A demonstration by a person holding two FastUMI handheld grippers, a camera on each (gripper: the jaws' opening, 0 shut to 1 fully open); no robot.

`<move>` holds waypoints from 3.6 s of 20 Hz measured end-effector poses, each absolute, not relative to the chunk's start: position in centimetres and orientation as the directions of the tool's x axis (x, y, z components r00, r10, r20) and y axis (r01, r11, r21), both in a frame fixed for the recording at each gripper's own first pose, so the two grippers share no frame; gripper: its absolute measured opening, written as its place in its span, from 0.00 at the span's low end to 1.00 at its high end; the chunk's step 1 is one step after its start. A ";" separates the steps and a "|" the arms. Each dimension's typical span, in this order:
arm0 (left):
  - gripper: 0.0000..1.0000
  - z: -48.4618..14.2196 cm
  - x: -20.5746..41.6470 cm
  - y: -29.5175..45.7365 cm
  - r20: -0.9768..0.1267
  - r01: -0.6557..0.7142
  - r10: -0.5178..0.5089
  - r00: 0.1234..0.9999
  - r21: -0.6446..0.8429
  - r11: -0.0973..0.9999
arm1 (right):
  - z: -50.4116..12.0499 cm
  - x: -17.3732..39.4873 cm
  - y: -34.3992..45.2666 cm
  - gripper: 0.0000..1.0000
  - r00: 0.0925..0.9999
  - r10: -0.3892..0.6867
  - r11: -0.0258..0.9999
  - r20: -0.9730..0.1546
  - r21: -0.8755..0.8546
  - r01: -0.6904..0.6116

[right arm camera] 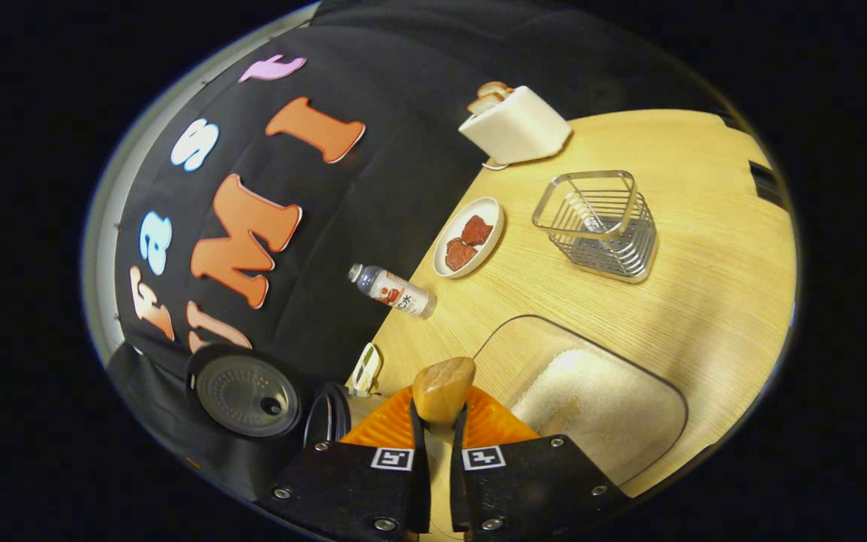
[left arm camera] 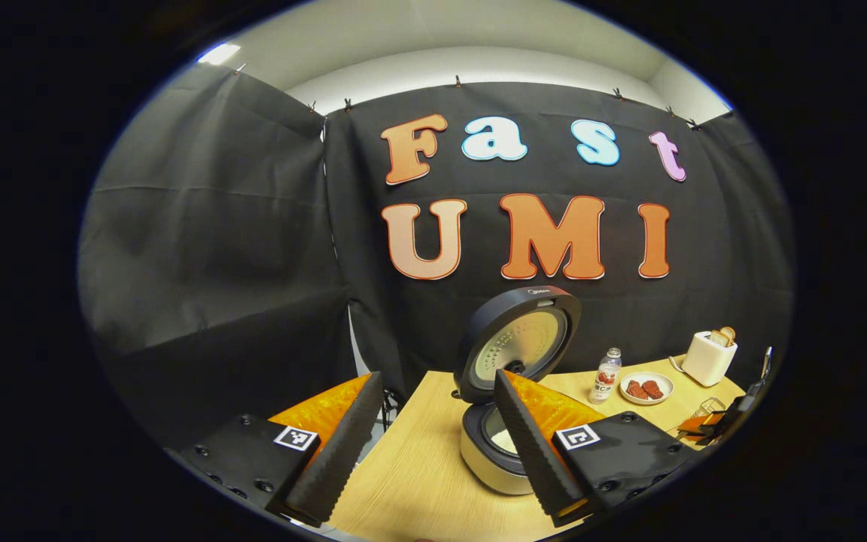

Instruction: Close the left gripper, press the button to open the rice cooker; take a wooden spoon from the chopstick holder with the right hand, scoop a spoonful of rice and pour it into the rice cooker, then put the wooden spoon back into the chopstick holder.

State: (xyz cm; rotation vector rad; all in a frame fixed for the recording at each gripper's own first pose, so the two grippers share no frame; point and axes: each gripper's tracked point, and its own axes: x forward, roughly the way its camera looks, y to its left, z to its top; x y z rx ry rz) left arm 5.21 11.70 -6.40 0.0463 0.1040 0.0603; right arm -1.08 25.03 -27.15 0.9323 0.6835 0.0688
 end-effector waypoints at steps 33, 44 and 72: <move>0.99 -4.5 1.5 9.5 -0.077 -0.098 0.101 0.992 0.040 0.994 | -4.8 6.1 32.3 0.09 0.776 0.548 0.319 -0.312 0.936 0.151; 1.00 -5.7 1.1 8.7 -0.097 -0.044 0.046 0.994 0.019 0.999 | -1.9 7.3 40.8 0.10 0.750 0.606 0.434 -0.267 0.900 -0.031; 0.99 -5.8 0.4 12.3 -0.090 -0.098 0.099 0.991 0.014 0.995 | -1.0 6.5 46.8 0.09 0.756 0.619 0.684 -0.214 0.619 -0.385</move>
